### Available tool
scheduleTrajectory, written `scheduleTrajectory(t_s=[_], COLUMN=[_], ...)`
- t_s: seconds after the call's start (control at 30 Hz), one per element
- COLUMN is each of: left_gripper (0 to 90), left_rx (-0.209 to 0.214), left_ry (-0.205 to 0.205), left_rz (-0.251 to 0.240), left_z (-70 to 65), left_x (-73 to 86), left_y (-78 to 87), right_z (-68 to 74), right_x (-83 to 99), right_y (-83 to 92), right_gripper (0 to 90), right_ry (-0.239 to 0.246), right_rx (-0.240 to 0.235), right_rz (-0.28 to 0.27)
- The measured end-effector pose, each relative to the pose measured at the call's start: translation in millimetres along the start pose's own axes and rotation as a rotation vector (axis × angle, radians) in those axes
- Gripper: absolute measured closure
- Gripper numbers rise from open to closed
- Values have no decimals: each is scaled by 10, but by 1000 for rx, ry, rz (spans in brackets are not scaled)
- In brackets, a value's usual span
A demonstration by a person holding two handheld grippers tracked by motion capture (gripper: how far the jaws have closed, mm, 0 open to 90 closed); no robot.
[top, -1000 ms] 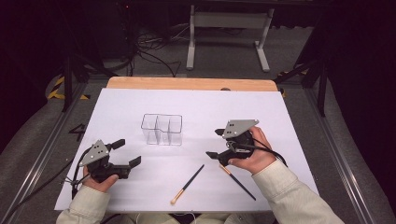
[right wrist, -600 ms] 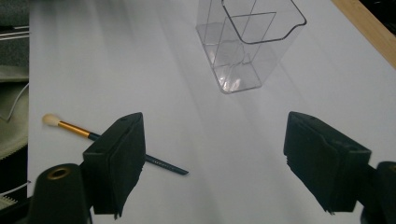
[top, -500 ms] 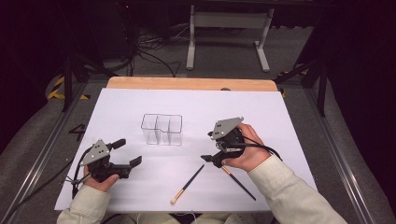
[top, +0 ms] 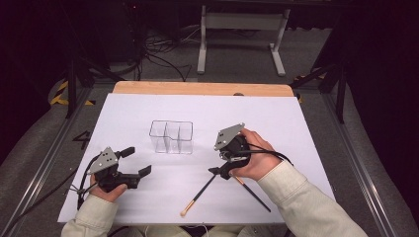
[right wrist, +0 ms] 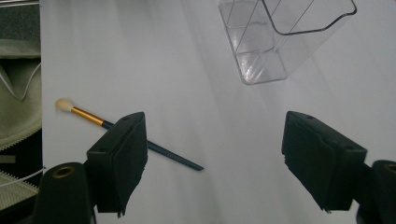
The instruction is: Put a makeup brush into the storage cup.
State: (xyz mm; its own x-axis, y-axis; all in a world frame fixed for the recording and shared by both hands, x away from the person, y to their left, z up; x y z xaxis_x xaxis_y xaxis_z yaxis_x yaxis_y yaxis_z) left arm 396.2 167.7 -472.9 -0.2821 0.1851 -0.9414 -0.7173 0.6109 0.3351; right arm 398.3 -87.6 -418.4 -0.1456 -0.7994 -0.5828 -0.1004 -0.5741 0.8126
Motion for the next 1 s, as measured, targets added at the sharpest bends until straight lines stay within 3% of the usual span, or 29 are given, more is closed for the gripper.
scheduleTrajectory(t_s=[0.3, 0.63, 1.0], left_gripper=[79, 79, 78], left_rx=[-1, 3, 8], left_ry=[-1, -5, -18], left_rz=[6, 12, 27], left_z=[5, -7, -14], left_x=[9, 22, 37], left_y=[9, 2, 5], right_z=[28, 103, 130], right_x=[-16, 76, 129], right_y=[-95, -259, -396], right_gripper=[236, 226, 238], right_ry=[19, 5, 27], right_rx=[-19, -78, -96], right_rz=[43, 146, 218])
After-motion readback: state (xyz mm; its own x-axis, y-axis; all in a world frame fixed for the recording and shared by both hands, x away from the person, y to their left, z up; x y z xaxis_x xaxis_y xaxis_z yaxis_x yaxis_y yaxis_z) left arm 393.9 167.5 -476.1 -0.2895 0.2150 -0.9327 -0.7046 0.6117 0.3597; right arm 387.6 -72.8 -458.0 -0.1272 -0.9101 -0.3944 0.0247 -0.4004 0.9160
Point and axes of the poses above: each handheld gripper's, and its own axes: y roughly backward along the jaws, x roughly out of its underside, z roughly to its left, the point moved 9 cm from there along -y, roughly forward along the jaws, and after that the axes turned 9 degrees about -x, right-handed, at the moved point
